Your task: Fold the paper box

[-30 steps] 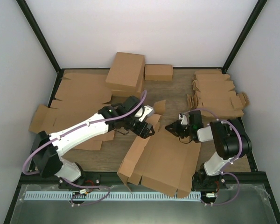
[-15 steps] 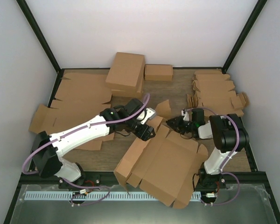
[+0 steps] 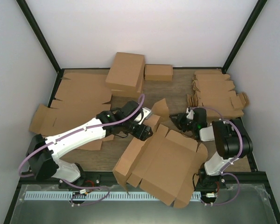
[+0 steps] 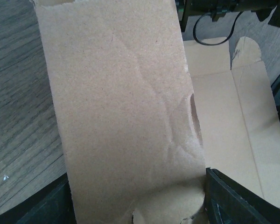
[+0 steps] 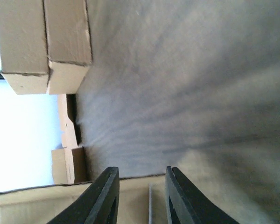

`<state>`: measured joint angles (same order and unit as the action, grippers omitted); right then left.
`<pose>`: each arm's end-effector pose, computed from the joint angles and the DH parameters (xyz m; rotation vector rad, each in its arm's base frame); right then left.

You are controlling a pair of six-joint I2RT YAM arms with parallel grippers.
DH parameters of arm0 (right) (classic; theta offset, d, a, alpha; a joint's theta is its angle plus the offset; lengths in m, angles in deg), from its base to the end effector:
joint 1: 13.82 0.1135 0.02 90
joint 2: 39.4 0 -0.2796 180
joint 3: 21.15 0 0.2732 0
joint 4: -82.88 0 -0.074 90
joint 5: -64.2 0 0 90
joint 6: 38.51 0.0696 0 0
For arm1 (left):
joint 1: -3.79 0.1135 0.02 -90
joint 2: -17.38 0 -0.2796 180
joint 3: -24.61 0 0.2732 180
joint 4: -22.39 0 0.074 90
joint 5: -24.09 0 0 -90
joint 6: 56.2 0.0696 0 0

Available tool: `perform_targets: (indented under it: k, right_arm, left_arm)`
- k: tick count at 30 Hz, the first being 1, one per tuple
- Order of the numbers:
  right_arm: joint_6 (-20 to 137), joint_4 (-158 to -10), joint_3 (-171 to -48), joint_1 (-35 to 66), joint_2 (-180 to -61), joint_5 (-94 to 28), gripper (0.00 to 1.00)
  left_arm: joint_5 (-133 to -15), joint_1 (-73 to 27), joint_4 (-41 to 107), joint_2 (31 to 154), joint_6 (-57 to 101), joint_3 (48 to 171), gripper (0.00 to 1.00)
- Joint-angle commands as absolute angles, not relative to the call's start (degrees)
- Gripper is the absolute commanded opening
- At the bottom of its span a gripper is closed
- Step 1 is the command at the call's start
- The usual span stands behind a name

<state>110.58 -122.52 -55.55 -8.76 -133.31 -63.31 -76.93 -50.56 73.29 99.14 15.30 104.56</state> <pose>0.2798 0.0673 0.0846 0.6777 2.2442 1.3138 0.1869 -0.2834 0.2684 0.8921 2.4793 -0.7320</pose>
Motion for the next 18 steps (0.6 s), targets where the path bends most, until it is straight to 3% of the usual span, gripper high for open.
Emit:
perform_targets:
  k: [1,4,8,18]
  right_arm:
    - [103.59,-118.48,-59.93,-9.30,-130.67,-58.68,0.38]
    - [92.42,-119.23,-61.37,-9.11,-128.99,-61.81,0.51]
    - [77.25,-119.68,-63.36,-7.39,-129.18,-64.01,0.60]
    - [75.38,-131.48,-57.26,-6.19,-126.67,-67.17,0.60]
  left_arm:
    - [-76.22,-50.97,73.26,97.65,14.55,103.77,0.73]
    - [-76.14,-51.02,73.08,97.71,14.43,103.74,0.73]
    - [-77.66,-50.98,71.17,97.82,14.00,103.39,0.73]
    - [-72.95,-50.00,71.10,97.31,10.61,102.59,0.70]
